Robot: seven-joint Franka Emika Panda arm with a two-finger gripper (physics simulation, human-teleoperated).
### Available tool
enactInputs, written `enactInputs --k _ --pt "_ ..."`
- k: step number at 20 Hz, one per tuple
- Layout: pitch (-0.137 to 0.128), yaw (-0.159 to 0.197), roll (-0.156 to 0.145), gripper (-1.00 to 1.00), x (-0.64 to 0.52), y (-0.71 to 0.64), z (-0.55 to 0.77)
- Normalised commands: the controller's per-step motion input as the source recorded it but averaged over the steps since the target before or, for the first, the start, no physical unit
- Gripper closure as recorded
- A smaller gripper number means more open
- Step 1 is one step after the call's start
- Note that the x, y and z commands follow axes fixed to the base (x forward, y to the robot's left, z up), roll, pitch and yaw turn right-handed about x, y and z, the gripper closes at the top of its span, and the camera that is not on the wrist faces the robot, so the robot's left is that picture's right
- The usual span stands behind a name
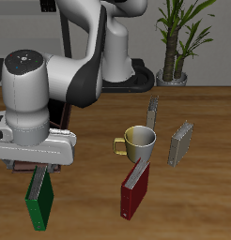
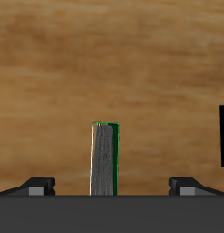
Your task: Place the green book into the right desk caddy's right compartment
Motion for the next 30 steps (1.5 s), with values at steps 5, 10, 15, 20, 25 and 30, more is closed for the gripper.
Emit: enactInputs --k 5,10,15,20,25,30 --pt "0.024 0.010 0.011 -1.00 0.01 0.10 -0.27" --pt "0.033 0.004 -0.002 -1.00 0.05 0.04 -0.26" --pt "0.025 -0.006 0.009 -1.00 -0.04 0.01 -0.21" --pt "0.019 0.006 -0.007 -1.00 -0.05 -0.05 -0.19" --pt "0.013 -0.017 -0.020 -1.00 -0.03 -0.12 -0.14" --pt "0.012 -0.007 -0.009 -1.00 -0.01 0.00 -0.13"
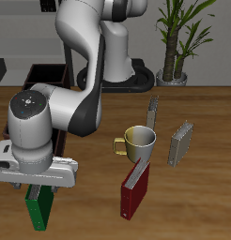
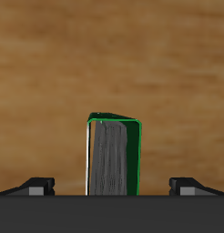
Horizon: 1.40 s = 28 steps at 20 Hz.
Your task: Place the green book into the right desk caddy's right compartment
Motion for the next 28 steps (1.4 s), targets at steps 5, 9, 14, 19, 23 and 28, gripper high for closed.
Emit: enactInputs --k 5,9,14,19,23,28 --pt "0.010 -0.016 0.012 -1.00 -0.01 0.03 -0.17" --pt "0.019 -0.017 -0.004 -1.00 0.05 0.03 -0.22" --pt "0.040 0.000 0.006 1.00 0.04 -0.02 -0.33" --pt "0.006 -0.011 -0.001 1.00 0.03 0.01 -0.06" --pt "-0.010 -0.007 0.012 1.00 0.04 0.04 0.06" --pt "-0.019 0.000 -0.002 1.00 -0.01 0.01 0.13"
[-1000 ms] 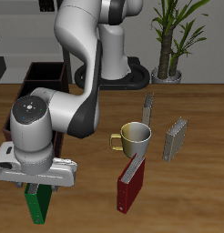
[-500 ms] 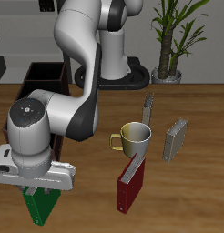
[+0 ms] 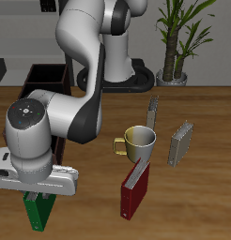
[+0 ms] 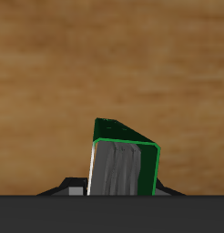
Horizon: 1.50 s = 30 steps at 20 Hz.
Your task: Place the green book into the right desk caddy's right compartment
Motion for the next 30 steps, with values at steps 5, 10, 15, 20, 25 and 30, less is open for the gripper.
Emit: enactInputs --k 5,10,15,20,25,30 --pt "-0.059 -0.014 0.020 1.00 -0.10 0.12 0.35" --pt "-0.052 0.005 0.018 1.00 -0.10 0.13 0.37" --pt "-0.076 0.007 0.011 1.00 -0.16 0.12 0.54" --pt "-0.115 0.034 0.005 1.00 -0.27 0.16 0.67" --pt "-0.060 0.031 0.016 1.00 -0.22 0.03 0.43" --pt "-0.061 0.050 0.001 1.00 -0.34 0.08 0.51"
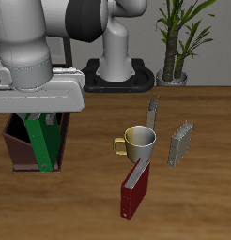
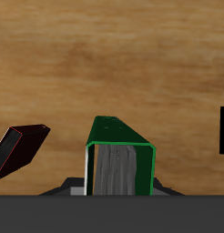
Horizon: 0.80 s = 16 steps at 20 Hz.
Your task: Place the green book into the right desk caddy's right compartment
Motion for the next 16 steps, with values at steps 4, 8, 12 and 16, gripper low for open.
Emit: enactInputs --k 4,8,12,16 --pt "-0.071 0.036 -0.011 1.00 -0.32 -0.02 0.48" --pt "-0.071 0.046 -0.035 1.00 -0.40 0.05 0.37" --pt "-0.024 -0.012 0.002 1.00 -0.40 0.05 0.18" --pt "-0.056 0.024 -0.025 1.00 -0.37 -0.05 0.16"
